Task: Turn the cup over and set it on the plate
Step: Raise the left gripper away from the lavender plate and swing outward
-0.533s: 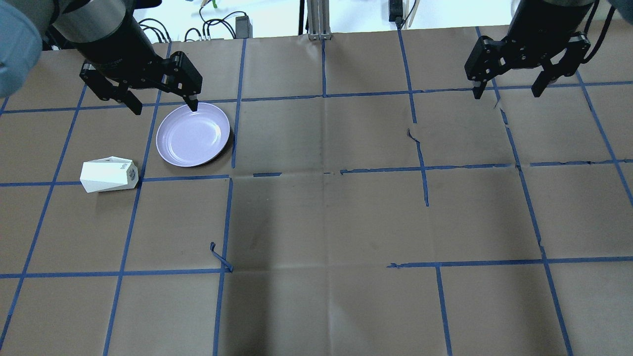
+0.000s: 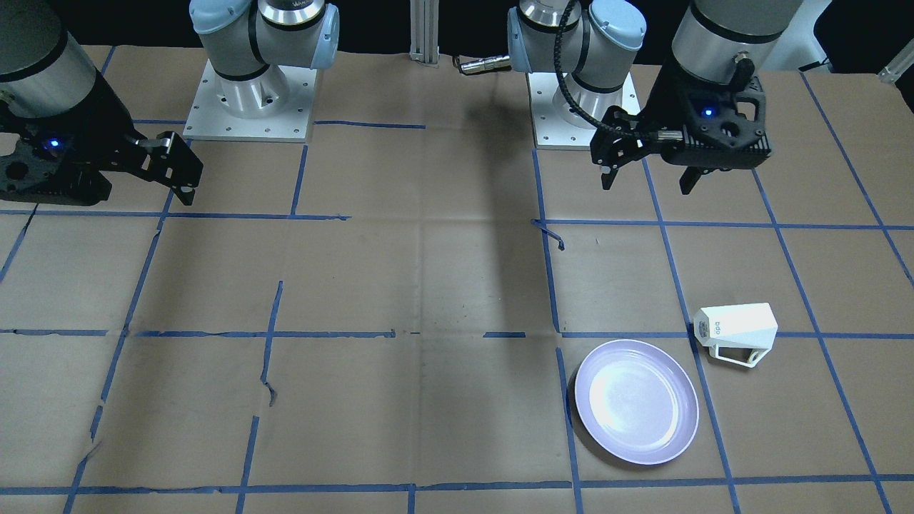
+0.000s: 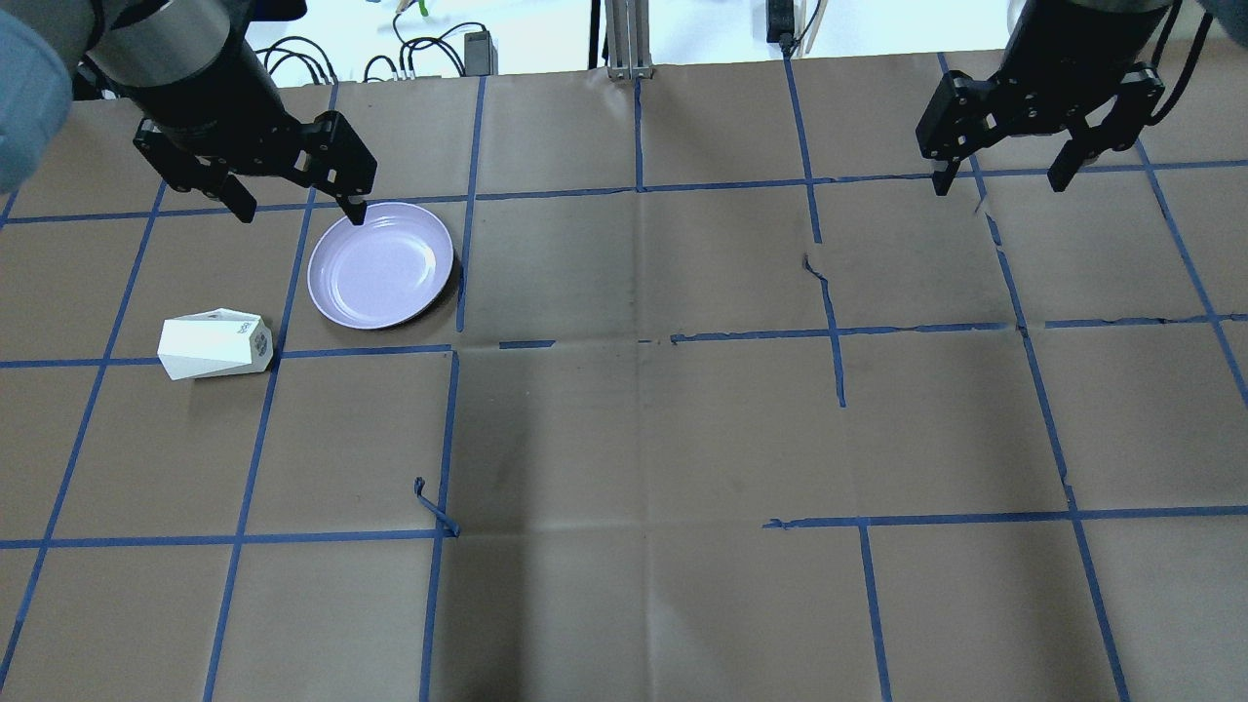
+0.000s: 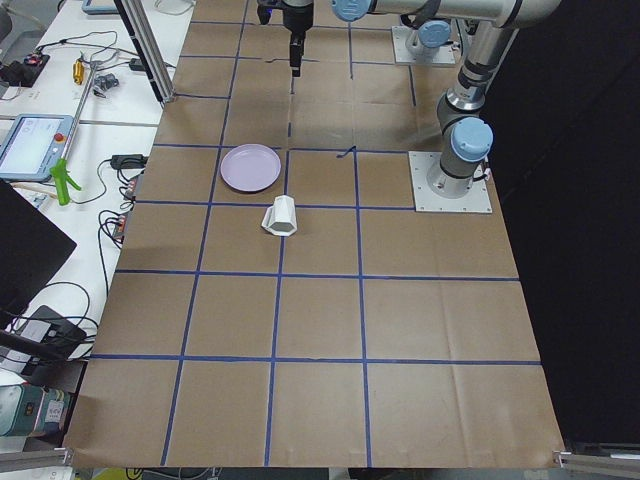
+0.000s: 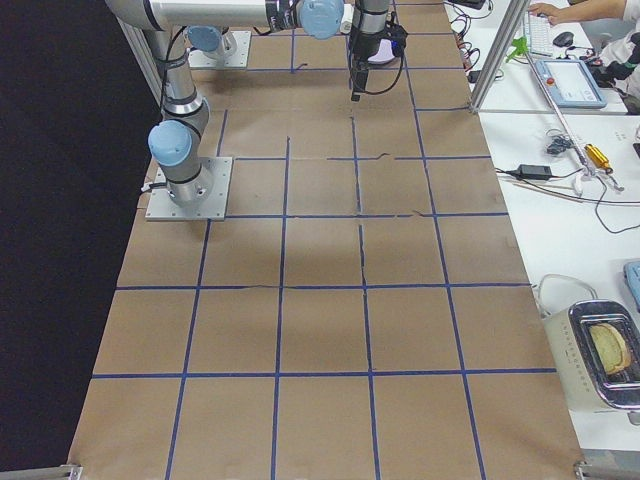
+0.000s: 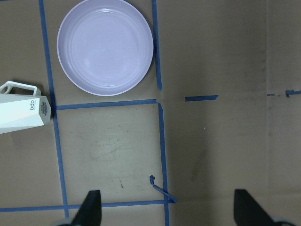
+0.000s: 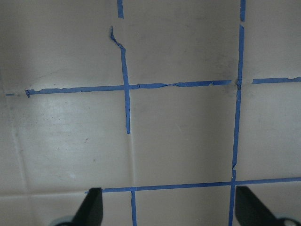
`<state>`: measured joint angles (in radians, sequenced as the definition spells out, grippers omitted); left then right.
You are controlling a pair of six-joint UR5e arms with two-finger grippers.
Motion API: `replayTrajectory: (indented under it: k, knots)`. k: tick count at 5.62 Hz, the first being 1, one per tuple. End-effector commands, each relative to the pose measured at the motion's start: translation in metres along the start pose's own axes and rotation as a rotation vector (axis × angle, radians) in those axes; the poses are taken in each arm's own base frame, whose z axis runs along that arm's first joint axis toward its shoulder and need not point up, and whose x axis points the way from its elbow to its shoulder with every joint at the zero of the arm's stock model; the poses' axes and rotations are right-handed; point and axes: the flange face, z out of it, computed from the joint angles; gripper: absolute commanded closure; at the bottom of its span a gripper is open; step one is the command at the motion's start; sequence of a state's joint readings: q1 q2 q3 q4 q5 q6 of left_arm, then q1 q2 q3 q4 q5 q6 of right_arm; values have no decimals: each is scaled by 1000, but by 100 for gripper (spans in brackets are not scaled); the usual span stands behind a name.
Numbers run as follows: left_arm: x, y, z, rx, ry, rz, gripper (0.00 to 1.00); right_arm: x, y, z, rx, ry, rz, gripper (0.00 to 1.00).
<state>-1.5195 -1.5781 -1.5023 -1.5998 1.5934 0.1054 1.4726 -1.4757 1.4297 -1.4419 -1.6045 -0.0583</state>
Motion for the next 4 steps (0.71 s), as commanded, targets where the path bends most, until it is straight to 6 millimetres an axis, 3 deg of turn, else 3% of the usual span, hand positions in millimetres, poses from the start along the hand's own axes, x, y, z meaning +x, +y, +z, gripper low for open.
replayTrajectory:
  k: [1,2,4]
  knots:
    - [-87,7,-9,-4,-6,53,2,0,0,0,0,0,0,0]
    - [-159,18,-7,-27,2,63,2,0,0,0,0,0,0,0]
    - [-322,49,27,-31,94,110,2,0,0,0,0,0,0,0]
